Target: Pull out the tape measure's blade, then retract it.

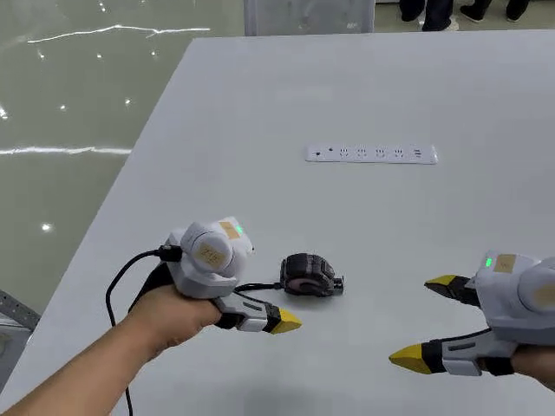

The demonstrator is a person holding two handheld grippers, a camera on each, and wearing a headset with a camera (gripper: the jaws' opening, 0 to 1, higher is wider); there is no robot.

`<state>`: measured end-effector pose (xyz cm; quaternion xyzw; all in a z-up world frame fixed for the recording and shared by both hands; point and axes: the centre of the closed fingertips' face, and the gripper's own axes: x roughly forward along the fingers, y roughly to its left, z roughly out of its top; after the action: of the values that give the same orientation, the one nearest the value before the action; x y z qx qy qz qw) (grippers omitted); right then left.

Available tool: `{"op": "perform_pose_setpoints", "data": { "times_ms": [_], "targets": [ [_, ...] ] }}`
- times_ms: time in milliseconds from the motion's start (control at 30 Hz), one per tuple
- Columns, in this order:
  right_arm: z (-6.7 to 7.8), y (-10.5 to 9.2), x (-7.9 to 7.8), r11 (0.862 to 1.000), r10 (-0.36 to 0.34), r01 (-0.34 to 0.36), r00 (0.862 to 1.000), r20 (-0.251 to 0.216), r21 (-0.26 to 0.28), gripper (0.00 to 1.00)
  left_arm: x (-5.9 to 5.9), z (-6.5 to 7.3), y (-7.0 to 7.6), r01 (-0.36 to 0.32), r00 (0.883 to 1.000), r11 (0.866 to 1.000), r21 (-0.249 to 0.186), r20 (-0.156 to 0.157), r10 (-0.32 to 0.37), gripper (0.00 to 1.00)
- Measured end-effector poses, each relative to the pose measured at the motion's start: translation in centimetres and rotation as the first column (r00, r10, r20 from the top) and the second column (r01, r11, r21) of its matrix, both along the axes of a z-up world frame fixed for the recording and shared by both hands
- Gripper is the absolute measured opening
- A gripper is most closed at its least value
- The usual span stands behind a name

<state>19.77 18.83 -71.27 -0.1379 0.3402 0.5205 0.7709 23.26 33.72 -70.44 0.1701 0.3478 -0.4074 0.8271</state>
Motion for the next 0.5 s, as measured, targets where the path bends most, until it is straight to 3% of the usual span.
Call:
{"op": "perform_pose_setpoints", "data": {
  "times_ms": [300, 500],
  "targets": [
    [-1.2, 1.5, 1.4, 0.997, 0.070, -0.070, 0.998, 0.006, -0.024, 0.75, 1.3, -0.6, -1.4, 0.081, 0.997, 0.996, 0.035, 0.013, -0.081, 0.78],
    [-2.2, 2.3, 2.2, 0.995, 0.098, -0.098, 0.995, 0.002, -0.031, 0.74, 2.4, -1.2, -2.2, 0.149, 0.988, 0.987, 0.057, 0.023, -0.150, 0.74]
  ]
}}
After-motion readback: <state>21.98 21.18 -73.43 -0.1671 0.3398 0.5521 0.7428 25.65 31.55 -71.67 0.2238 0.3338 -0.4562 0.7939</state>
